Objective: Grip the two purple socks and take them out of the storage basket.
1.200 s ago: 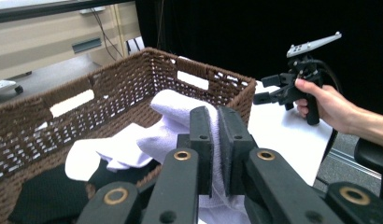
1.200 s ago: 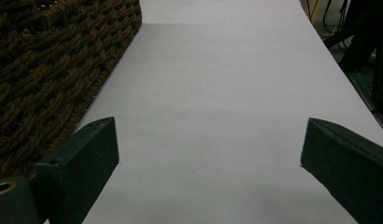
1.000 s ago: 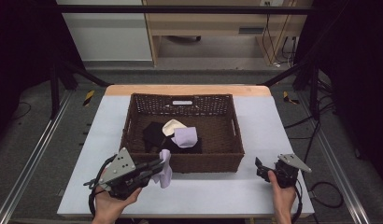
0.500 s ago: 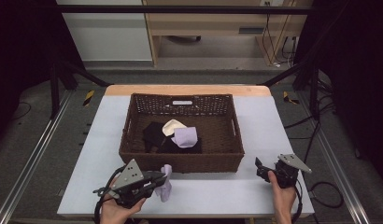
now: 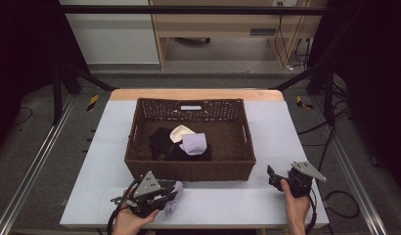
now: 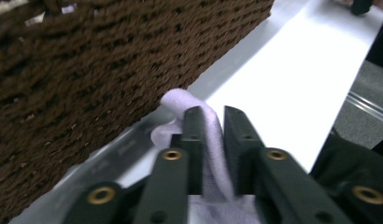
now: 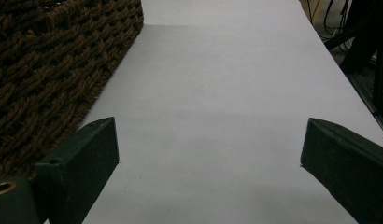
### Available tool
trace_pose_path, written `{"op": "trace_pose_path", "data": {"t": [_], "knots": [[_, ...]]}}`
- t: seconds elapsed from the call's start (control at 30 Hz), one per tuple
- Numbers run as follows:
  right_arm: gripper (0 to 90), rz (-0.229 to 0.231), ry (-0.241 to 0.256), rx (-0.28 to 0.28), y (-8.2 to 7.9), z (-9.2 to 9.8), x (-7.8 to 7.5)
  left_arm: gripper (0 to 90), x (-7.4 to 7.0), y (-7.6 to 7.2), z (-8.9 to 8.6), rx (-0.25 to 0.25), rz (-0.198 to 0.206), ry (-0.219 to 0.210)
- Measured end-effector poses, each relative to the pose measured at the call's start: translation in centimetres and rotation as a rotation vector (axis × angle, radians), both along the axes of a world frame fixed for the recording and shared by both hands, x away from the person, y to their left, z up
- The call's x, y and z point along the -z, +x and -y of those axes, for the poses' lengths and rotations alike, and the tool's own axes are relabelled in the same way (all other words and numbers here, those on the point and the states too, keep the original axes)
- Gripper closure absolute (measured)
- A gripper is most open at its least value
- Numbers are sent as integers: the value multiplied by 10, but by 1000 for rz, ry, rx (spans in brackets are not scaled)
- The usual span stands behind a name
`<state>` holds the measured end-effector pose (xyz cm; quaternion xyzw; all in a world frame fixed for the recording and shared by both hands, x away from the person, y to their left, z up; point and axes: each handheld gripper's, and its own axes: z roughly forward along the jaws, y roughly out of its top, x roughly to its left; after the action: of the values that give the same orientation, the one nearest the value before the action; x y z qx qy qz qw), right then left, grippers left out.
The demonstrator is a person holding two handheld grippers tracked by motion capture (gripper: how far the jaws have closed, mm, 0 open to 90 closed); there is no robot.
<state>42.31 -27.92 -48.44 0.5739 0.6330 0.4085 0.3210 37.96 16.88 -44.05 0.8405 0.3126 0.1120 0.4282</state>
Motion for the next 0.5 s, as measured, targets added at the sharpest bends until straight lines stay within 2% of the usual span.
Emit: {"op": "trace_pose_path", "data": {"t": [0.1,0.23,0.4,0.5], "knots": [[48,-1,1,1,0,0,0,621,2,0,2,-14,3,-2],[48,1,-3,-2,0,0,0,533,2,-2,5,-23,12,-14],[48,1,-2,-3,1,0,0,481,-3,-4,7,-28,41,-45],[48,1,-2,-2,1,0,0,471,-5,-4,8,-18,32,-56]]}}
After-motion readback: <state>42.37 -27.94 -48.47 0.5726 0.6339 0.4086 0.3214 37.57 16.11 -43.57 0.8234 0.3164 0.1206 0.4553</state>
